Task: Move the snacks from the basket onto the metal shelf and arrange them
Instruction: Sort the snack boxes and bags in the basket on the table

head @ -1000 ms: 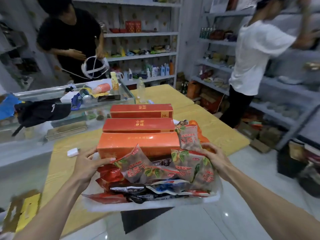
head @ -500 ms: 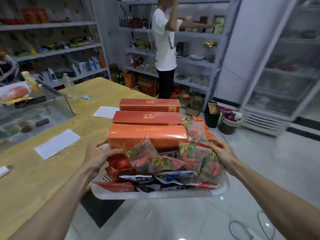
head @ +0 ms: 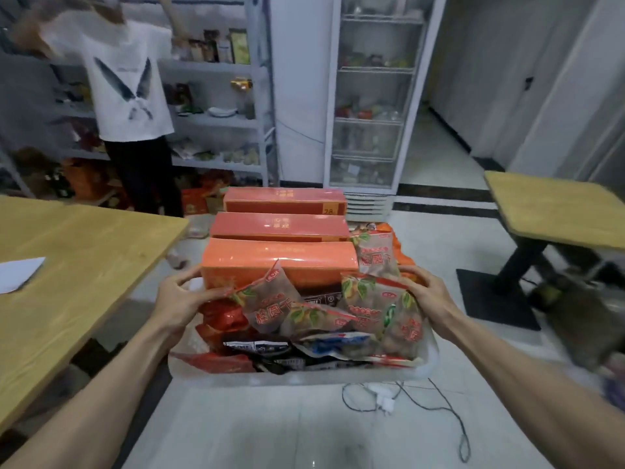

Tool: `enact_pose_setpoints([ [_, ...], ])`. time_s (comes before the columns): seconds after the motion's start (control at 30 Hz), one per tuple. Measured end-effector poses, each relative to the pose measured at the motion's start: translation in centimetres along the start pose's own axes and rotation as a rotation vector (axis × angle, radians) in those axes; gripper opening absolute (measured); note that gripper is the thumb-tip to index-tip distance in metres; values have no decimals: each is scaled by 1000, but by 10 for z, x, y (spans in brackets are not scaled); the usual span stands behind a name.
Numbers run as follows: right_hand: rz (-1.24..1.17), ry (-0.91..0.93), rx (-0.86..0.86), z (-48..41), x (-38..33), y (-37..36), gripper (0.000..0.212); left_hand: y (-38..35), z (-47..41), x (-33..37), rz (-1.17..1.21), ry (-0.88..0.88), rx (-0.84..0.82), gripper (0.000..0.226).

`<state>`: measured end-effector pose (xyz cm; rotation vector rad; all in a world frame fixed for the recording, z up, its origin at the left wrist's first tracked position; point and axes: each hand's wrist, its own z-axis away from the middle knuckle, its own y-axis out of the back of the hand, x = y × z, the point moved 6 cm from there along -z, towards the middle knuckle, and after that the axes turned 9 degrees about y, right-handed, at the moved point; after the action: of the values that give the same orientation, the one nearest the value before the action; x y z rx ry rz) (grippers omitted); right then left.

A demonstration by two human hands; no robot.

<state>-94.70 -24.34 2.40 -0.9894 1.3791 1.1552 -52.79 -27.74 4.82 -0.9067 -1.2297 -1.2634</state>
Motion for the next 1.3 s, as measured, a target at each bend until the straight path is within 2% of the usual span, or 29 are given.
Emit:
enact_pose_setpoints([
  [0.13, 35, -9, 87, -8, 14, 98, 34, -105, -9, 10, 13, -25, -89, 61],
  [0.23, 54, -24, 166, -14, 24, 163, 44, -175, -23, 15, -2, -21, -161, 52],
  [0.33, 43, -43, 252, -18, 33, 220, 41, -245, -37, 27, -25, -39, -271, 45],
  [0.43, 32, -59, 334, -21, 39, 268, 48, -314, -54, 41, -42, -64, -353, 38],
  [0.53, 46, -73, 412, -29, 47, 314, 40, -382, -70, 54, -64, -71, -464, 39],
  [0.63, 63, -89, 500, -47, 57, 362, 31, -448, -93, 63, -74, -67, -554, 54],
  [0.7, 71, -101, 556, -65, 63, 392, 29, -492, -111, 69, -68, -68, -601, 72],
  [0.77, 77, -108, 595, -83, 65, 420, 27, -535, -132, 76, -69, -73, -629, 86],
  [0.9, 75, -121, 668, -120, 64, 476, 42, -621, -171, 96, -77, -66, -690, 83],
  [0.97, 77, -117, 708, -135, 62, 504, 41, -662, -185, 108, -74, -62, -722, 89],
  [1.1, 91, -118, 746, -159, 63, 558, 33, -739, -199, 128, -74, -74, -788, 82],
  [1.2, 81, -128, 735, -178, 74, 606, 40, -789, -200, 136, -70, -81, -798, 89],
  [1.3, 71, -134, 710, -199, 88, 654, 40, -835, -199, 133, -63, -64, -780, 84],
])
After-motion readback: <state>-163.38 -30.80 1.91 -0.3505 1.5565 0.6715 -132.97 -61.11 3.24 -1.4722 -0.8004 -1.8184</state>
